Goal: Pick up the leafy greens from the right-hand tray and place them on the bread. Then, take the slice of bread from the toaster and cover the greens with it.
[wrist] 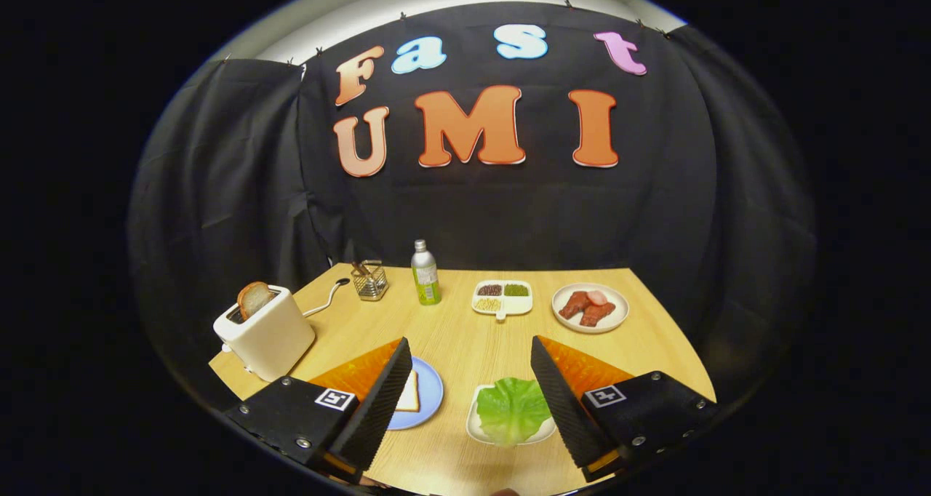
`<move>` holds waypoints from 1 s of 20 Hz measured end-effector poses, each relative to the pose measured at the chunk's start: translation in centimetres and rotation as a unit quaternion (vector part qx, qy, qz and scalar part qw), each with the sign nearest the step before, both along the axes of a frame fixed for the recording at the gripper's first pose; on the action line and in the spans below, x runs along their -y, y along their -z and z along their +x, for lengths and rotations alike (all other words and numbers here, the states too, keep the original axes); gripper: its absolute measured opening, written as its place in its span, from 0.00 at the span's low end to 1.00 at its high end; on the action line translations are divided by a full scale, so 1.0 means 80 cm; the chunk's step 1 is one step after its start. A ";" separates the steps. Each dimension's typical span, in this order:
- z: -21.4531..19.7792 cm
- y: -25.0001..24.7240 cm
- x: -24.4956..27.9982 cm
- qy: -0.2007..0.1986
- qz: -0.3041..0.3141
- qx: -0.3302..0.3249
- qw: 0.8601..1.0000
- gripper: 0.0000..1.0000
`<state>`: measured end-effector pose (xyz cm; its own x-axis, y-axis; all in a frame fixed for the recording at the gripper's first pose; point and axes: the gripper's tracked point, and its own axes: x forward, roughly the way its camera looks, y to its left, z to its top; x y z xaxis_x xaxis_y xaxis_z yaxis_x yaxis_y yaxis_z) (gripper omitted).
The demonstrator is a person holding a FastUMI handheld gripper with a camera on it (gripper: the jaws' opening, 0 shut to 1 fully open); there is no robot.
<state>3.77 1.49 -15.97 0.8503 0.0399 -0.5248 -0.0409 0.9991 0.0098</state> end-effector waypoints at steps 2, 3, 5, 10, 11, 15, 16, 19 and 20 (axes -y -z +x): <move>0.001 0.025 0.009 0.013 -0.002 -0.033 0.999 0.99; 0.002 0.038 0.010 0.016 -0.002 -0.047 0.999 0.99; 0.003 0.063 0.009 0.015 0.004 -0.082 0.996 0.99; 0.002 0.113 0.015 0.018 0.022 -0.147 0.989 0.99; 0.002 0.121 0.020 0.020 0.019 -0.158 0.987 0.98; -0.002 0.155 0.023 0.019 0.023 -0.206 0.978 0.98; -0.005 0.164 0.023 0.025 0.030 -0.220 0.975 0.98; -0.006 0.193 0.040 0.041 0.016 -0.245 0.969 0.97; -0.007 0.200 0.043 0.045 0.014 -0.252 0.967 0.96</move>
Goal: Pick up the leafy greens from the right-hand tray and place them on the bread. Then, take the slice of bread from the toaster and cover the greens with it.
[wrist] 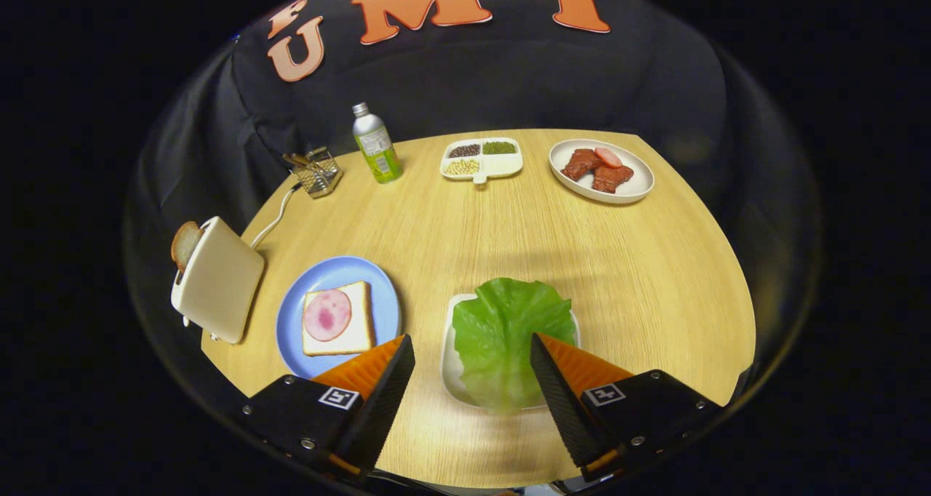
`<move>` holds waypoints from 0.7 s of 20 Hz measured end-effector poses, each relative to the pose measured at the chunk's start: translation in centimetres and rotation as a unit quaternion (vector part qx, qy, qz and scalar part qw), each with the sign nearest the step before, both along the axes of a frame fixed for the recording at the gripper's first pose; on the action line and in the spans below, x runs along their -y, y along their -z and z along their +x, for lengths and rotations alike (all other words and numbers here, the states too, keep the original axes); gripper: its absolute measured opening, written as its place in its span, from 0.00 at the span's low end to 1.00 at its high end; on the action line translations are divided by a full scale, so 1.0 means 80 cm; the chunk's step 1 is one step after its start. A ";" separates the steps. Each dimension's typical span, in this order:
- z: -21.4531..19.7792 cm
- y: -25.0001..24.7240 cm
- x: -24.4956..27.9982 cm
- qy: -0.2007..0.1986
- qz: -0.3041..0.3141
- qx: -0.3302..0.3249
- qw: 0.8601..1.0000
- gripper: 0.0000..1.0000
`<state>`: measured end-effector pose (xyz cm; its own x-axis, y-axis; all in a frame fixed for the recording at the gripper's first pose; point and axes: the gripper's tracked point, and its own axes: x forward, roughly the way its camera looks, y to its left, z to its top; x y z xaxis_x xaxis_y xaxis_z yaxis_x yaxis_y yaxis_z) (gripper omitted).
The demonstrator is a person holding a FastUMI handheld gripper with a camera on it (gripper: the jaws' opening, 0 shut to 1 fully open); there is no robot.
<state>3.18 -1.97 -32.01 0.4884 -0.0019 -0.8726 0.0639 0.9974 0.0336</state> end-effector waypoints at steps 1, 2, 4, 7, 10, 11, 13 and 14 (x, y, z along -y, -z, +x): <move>0.001 0.006 0.002 0.003 0.001 -0.008 1.000 0.96; 0.001 0.012 0.005 0.006 0.002 -0.016 1.000 0.95; 0.002 0.026 0.011 0.009 -0.002 -0.030 1.000 0.95; -0.001 0.047 0.016 0.004 -0.013 -0.052 0.999 0.94; -0.003 0.068 0.019 0.000 -0.022 -0.073 0.997 0.93; -0.003 0.074 0.022 0.000 -0.028 -0.078 0.997 0.93; -0.001 0.082 0.025 0.000 -0.037 -0.084 0.996 0.93; -0.001 0.086 0.025 0.002 -0.038 -0.088 0.995 0.93</move>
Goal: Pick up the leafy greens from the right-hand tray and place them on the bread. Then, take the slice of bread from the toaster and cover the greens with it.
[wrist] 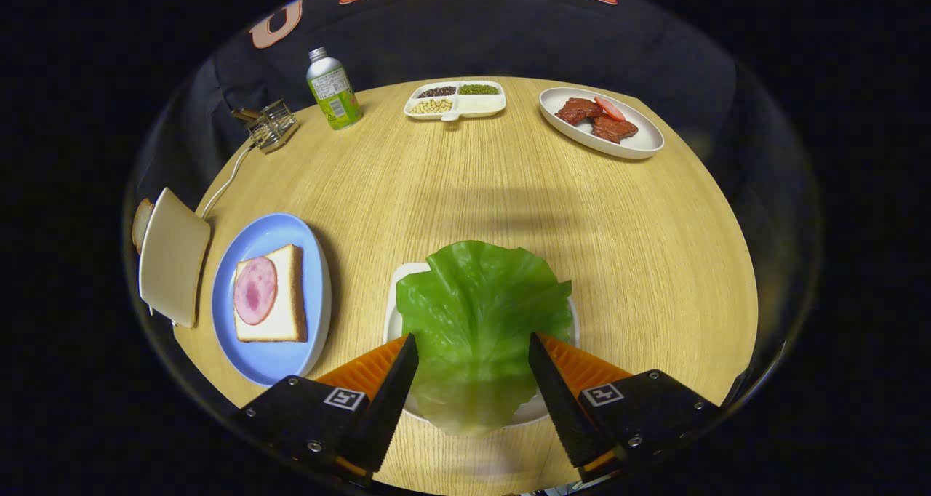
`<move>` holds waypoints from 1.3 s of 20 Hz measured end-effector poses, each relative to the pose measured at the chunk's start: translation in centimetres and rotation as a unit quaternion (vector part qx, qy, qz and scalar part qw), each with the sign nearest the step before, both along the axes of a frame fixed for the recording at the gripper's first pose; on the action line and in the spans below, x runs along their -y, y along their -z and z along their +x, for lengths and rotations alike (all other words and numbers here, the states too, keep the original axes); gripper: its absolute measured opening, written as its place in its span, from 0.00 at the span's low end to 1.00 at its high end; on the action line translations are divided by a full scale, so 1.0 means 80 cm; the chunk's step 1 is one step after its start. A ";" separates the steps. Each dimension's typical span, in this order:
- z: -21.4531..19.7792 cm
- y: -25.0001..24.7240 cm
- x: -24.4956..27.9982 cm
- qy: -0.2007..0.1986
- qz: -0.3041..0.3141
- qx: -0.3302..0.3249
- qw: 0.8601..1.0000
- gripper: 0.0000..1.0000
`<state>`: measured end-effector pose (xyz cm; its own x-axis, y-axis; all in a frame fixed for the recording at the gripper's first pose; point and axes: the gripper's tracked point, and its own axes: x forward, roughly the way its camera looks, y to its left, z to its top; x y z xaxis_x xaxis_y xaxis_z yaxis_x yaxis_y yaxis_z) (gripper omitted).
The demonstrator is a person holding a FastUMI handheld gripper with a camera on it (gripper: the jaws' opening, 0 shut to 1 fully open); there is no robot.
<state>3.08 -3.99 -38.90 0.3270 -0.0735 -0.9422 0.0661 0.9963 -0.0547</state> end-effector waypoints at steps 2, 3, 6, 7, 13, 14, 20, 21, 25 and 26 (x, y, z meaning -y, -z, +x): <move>0.003 0.002 0.000 -0.005 -0.009 0.003 1.000 0.91; 0.000 0.003 0.000 -0.013 -0.019 0.000 1.000 0.89; 0.003 0.004 -0.001 -0.026 -0.024 0.009 0.999 0.87; 0.003 0.003 0.000 -0.022 -0.021 0.009 0.999 0.85; 0.008 0.004 0.002 -0.023 -0.022 0.021 0.999 0.69; 0.009 0.004 0.000 -0.032 -0.021 0.024 0.999 0.63; 0.011 -0.003 -0.011 -0.004 0.020 0.015 1.000 0.08; 0.016 -0.009 -0.014 0.002 0.031 0.025 0.999 0.04; 0.031 -0.049 -0.033 -0.010 0.039 0.061 0.997 0.04; 0.033 -0.059 -0.040 -0.017 0.041 0.069 0.997 0.04</move>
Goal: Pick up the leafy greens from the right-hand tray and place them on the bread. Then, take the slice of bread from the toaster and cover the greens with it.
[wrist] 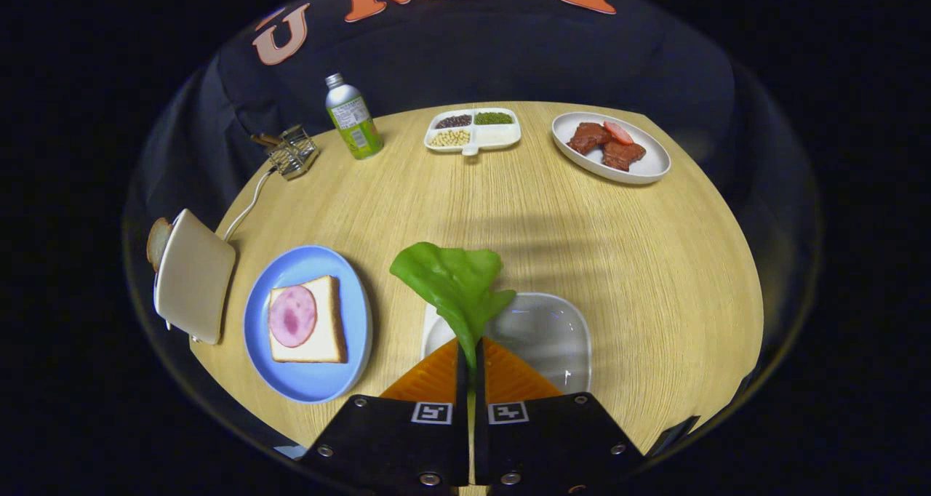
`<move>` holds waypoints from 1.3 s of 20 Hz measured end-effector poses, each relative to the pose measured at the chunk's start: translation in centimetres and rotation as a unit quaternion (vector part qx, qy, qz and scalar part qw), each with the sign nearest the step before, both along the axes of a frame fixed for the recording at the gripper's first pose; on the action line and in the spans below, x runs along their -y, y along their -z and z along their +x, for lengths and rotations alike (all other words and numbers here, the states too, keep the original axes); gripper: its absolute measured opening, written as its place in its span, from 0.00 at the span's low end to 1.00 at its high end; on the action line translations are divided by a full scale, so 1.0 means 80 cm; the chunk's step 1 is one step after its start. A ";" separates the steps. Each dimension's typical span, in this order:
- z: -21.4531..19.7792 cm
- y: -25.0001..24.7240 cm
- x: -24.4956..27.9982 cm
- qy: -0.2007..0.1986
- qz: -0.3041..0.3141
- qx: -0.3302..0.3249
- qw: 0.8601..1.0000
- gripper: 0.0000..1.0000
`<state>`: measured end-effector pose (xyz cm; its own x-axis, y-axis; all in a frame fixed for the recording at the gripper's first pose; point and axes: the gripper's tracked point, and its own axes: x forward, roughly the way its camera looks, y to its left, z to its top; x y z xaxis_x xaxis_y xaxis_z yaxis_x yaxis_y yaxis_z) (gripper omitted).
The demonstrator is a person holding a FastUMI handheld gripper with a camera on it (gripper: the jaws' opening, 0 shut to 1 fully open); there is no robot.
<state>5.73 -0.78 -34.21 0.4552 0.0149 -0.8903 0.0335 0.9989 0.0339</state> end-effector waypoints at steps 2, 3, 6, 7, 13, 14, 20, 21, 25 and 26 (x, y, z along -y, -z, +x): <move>0.006 -0.019 -0.015 -0.015 -0.002 0.017 1.000 0.04; 0.009 -0.027 -0.025 -0.024 -0.001 0.023 0.999 0.03; 0.011 -0.043 -0.058 -0.054 -0.001 0.036 0.998 0.04; 0.013 -0.046 -0.069 -0.062 0.000 0.039 0.997 0.04; 0.020 -0.040 -0.129 -0.114 -0.001 0.041 0.993 0.04; 0.022 -0.036 -0.137 -0.117 -0.001 0.039 0.992 0.04; 0.038 -0.003 -0.171 -0.128 -0.014 0.023 0.991 0.04; 0.041 0.003 -0.176 -0.129 -0.019 0.022 0.991 0.04; 0.036 0.033 -0.193 -0.148 -0.034 0.001 0.988 0.04; 0.034 0.037 -0.202 -0.154 -0.028 -0.004 0.988 0.04</move>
<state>8.47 15.36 -37.21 0.4291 0.1011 -0.8976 -0.2712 0.9623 -0.0213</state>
